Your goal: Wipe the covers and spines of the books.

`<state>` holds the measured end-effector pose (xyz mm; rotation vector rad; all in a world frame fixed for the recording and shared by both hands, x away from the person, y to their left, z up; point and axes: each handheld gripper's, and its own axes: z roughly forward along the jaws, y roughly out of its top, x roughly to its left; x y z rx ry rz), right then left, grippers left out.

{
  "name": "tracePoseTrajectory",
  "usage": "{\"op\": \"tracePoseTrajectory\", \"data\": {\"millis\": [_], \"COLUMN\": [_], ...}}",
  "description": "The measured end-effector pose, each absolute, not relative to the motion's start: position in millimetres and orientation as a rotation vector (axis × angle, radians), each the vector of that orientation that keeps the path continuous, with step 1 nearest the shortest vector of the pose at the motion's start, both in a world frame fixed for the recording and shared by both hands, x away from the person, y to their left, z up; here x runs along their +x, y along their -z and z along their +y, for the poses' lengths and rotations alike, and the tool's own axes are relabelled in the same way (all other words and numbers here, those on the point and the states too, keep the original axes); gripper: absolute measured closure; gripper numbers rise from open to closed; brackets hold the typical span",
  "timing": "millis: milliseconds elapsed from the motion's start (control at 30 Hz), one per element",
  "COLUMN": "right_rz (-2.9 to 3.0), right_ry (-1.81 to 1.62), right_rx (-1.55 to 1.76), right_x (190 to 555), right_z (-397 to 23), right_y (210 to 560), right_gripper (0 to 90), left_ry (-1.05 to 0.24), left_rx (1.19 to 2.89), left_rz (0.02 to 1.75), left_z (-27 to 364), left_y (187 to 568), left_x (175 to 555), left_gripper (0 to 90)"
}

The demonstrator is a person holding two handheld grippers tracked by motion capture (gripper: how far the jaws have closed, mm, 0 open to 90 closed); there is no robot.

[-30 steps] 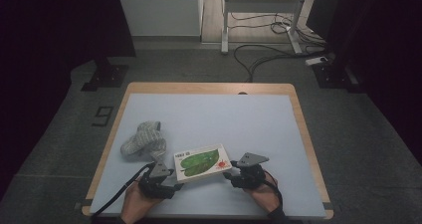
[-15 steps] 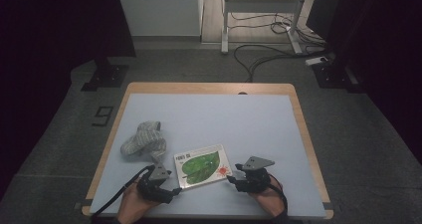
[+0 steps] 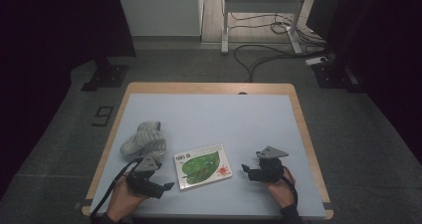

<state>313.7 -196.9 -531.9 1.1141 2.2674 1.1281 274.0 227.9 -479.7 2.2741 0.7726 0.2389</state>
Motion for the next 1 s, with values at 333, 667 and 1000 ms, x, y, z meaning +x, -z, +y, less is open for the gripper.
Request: {"op": "tracePoseTrajectory", "data": {"millis": [333, 667, 1000], "right_rz": [2.297, 2.288, 2.287], "right_ry": [-0.992, -0.982, -0.983], "right_rx": [1.206, 1.232, 1.234], "right_x": [322.2, 323.7, 323.6], "right_z": [-192.6, -193.1, -193.3], "right_y": [536.6, 537.4, 537.4], "right_gripper": [1.1, 0.0, 0.0], "left_ry": [-0.315, -0.376, -0.389], "left_rx": [2.257, 2.242, 2.236], "left_rz": [0.778, 0.863, 0.986], "left_z": [241.2, 259.4, 273.4], "left_y": [456.1, 439.0, 448.1], "left_x": [285.0, 314.7, 356.3], "left_gripper": [3.0, 0.0, 0.0]}}
